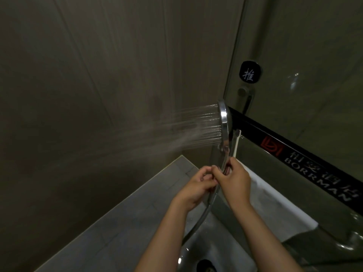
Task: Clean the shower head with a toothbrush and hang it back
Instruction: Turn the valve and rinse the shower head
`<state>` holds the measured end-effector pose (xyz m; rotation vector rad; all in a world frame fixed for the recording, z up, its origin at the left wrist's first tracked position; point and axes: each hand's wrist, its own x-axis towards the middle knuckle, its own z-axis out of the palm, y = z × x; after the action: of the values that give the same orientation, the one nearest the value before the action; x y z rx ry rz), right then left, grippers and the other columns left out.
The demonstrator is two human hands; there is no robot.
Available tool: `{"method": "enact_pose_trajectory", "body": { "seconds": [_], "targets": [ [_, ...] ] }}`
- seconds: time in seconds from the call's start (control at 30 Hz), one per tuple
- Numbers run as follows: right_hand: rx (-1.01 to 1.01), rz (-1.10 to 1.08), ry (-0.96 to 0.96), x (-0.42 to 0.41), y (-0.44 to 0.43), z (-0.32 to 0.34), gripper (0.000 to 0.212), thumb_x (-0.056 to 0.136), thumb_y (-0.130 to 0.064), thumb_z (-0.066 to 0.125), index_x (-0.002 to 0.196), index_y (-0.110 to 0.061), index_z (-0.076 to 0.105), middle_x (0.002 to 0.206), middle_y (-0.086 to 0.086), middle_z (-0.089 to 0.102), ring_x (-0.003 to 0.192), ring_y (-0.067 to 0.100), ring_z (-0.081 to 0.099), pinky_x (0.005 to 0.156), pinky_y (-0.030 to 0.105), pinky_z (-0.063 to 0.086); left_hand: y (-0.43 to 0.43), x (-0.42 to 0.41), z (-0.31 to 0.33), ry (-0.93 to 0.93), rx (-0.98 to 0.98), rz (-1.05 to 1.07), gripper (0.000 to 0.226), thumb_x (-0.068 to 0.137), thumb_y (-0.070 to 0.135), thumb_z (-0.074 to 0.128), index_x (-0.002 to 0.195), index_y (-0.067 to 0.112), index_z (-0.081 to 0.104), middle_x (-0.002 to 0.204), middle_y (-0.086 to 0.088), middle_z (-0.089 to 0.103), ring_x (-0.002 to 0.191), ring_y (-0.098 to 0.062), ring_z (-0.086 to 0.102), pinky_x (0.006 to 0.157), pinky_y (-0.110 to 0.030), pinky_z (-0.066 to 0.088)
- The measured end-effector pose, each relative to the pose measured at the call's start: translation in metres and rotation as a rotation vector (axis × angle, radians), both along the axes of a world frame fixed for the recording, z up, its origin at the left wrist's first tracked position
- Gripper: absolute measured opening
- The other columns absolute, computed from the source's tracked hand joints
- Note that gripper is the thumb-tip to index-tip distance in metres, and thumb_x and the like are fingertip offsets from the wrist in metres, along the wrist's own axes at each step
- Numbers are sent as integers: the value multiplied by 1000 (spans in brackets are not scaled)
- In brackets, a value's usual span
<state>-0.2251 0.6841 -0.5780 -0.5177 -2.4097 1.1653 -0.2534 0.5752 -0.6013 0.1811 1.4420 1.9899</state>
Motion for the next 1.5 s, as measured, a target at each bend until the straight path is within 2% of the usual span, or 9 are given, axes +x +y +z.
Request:
{"method": "enact_pose_trajectory", "body": {
  "seconds": [0.17,0.37,0.47,0.57,0.63,0.73,1.03,1.2,1.5],
  "targets": [
    [25,10,-3,-4,-6,-9,19,76,-32,71,81,-19,58,71,-2,59,63,14,54,56,32,45,-7,-5,-2,-8,-29,9,36,88,-14,42,101,17,54,98,-4,65,92,-12,58,80,-20,44],
    [59,75,-12,-10,-14,-6,18,76,-27,72,80,-18,58,72,-1,58,64,14,54,54,27,40,-17,-10,-6,-37,2,41,36,87,-15,42,103,15,53,105,-6,66,99,-14,61,83,-20,48],
    [44,99,-20,-12,-15,-7,17,75,-29,72,81,-19,59,75,-1,62,67,13,57,57,32,47,-18,-10,-6,-38,-7,62,37,86,-17,41,103,15,51,106,-9,64,99,-15,59,84,-22,46],
    [35,127,-38,-16,-15,-9,18,74,-31,71,80,-19,59,73,-1,62,66,15,58,59,37,49,-19,-10,-6,-22,-29,81,37,87,-17,41,98,17,51,100,-7,64,91,-13,58,77,-20,45],
    [42,144,-44,-18,-16,-7,17,75,-29,71,79,-19,58,73,0,62,66,15,59,57,34,47,-19,-10,-7,-13,-40,96,38,87,-18,40,94,18,51,96,-4,64,85,-9,58,72,-18,43],
    [57,175,-47,-21,-20,-6,16,77,-25,72,77,-22,56,74,-1,63,66,13,58,53,23,39,-20,-10,-6,-11,-48,143,39,86,-19,41,92,18,50,93,-3,65,81,-6,60,72,-17,44],
    [63,282,-60,-31,-38,-9,23,73,-23,74,71,-22,51,70,-2,58,65,17,55,56,27,33,-37,-8,-14,-20,-78,314,41,82,-21,44,95,16,51,87,-2,62,80,-8,58,72,-18,46],
    [65,354,-84,-30,-50,-20,25,71,-21,75,68,-19,50,68,4,59,63,23,56,57,36,41,-49,2,-20,-6,-139,395,41,80,-23,45,93,15,51,61,14,67,63,6,60,66,-13,45],
    [62,497,-116,-25,-71,-29,17,71,-22,75,77,-18,60,71,1,65,66,19,61,61,35,47,-71,23,-28,-24,-194,496,41,80,-22,44,107,8,49,62,15,67,65,5,61,68,-14,46]
  ]
}}
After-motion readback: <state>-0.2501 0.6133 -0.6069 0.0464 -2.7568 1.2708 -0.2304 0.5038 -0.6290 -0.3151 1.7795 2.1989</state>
